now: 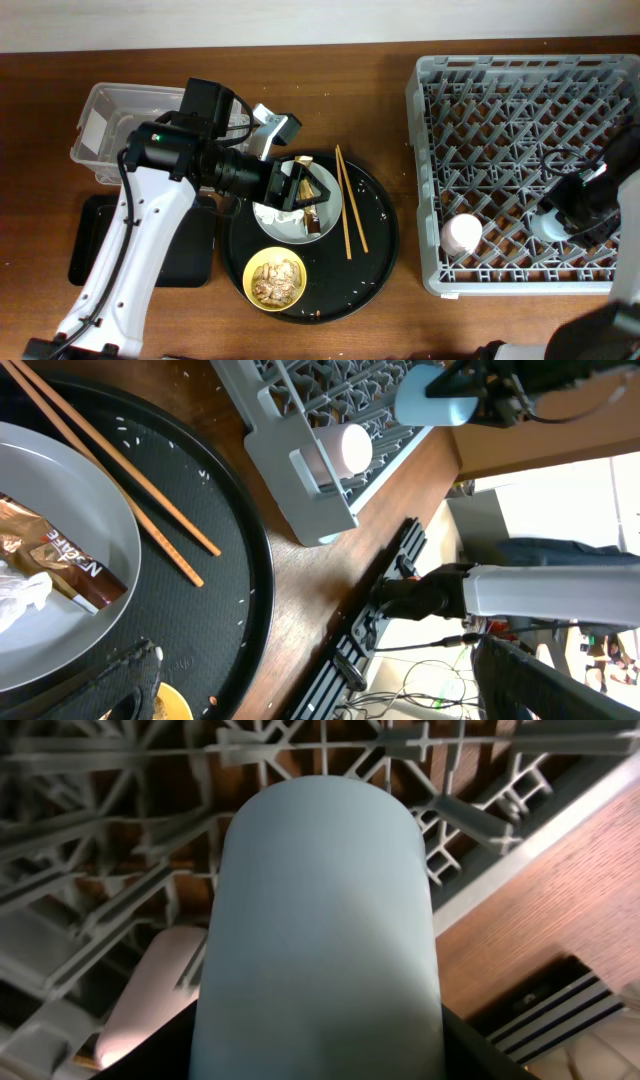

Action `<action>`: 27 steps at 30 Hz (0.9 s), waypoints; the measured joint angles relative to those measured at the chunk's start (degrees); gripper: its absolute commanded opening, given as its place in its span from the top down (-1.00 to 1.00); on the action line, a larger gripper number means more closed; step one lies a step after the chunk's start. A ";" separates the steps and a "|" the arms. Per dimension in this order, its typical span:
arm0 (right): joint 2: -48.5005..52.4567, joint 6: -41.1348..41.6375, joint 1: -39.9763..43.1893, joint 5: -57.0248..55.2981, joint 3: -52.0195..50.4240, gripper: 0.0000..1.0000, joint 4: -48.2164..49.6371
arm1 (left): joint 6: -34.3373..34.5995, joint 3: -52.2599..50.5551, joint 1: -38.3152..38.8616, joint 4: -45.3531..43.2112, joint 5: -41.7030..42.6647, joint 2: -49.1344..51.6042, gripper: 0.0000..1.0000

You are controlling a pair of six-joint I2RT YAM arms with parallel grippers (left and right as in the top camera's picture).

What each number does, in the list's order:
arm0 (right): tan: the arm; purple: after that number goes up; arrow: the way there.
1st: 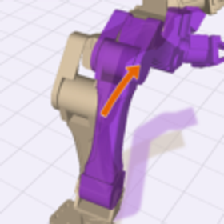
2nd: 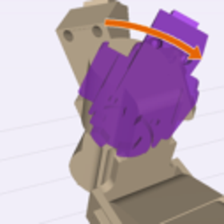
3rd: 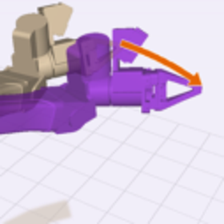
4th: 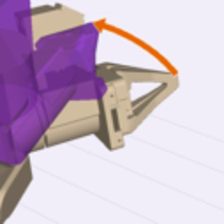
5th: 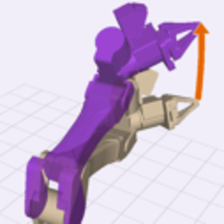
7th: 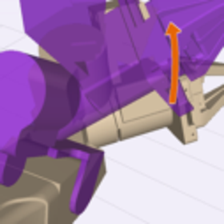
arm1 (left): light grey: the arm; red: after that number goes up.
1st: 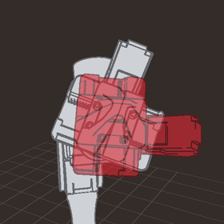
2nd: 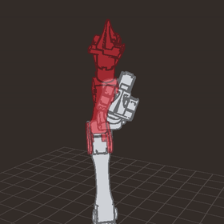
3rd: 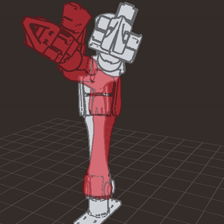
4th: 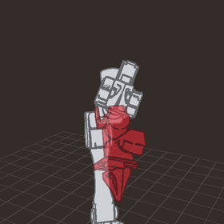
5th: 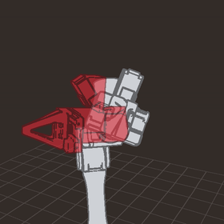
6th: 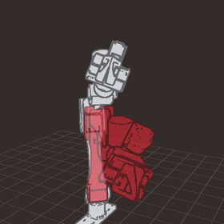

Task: Sort waste into correct bins and load items into the dishwasher rack
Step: 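Grasp the yellow bowl of peanut shells with the left gripper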

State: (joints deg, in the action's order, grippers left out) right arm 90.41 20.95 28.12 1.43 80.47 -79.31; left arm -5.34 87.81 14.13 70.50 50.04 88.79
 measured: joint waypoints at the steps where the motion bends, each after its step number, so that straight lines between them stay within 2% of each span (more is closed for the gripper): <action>1: 1.77 0.07 0.37 0.13 0.00 -0.62 0.39 | 0.00 0.00 0.00 0.02 0.00 0.00 -0.99; 4: 4.68 -0.02 0.63 0.39 0.00 -0.83 2.45 | 0.00 0.00 0.00 0.02 -0.02 0.00 -0.99; 7: 4.96 -0.07 0.63 1.36 0.28 -0.83 1.53 | 0.00 0.00 0.00 0.26 -0.04 0.00 -0.98; 8: 4.96 -0.46 0.63 2.38 0.59 -0.83 0.98 | 0.00 0.00 0.00 0.50 -0.04 0.00 -0.89; 10: 4.76 -3.23 0.57 6.93 2.05 -0.83 -0.24 | -0.13 0.00 0.00 1.14 -0.22 0.00 -0.52; 14: -1.73 -8.90 -2.62 14.49 2.75 -0.83 -1.92 | 0.50 0.00 0.00 1.77 -3.56 -0.52 -0.50; 16: -9.33 -10.27 -8.02 16.17 2.99 -0.80 -1.73 | 2.05 0.00 0.00 1.95 -7.80 -2.73 -0.50; 20: -24.28 -11.30 -23.30 18.25 3.69 -0.66 -0.59 | 10.71 0.02 0.00 3.98 -24.35 -14.10 -0.52; 22: -28.35 -10.27 -32.33 18.47 3.72 -0.67 -0.44 | 15.74 0.02 0.00 6.82 -33.18 -20.72 -0.51; 24: -29.73 -7.19 -40.48 16.37 3.15 -0.68 -0.42 | 18.58 0.09 -0.02 9.35 -38.42 -25.57 -0.50; 27: -28.35 -1.99 -47.89 10.49 0.66 -0.74 0.09 | 20.87 0.11 0.52 14.27 -41.92 -28.76 -0.32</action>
State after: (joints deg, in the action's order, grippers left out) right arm 62.06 18.96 -19.77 11.92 81.12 -79.22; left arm 15.53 87.92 14.66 84.77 8.12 60.03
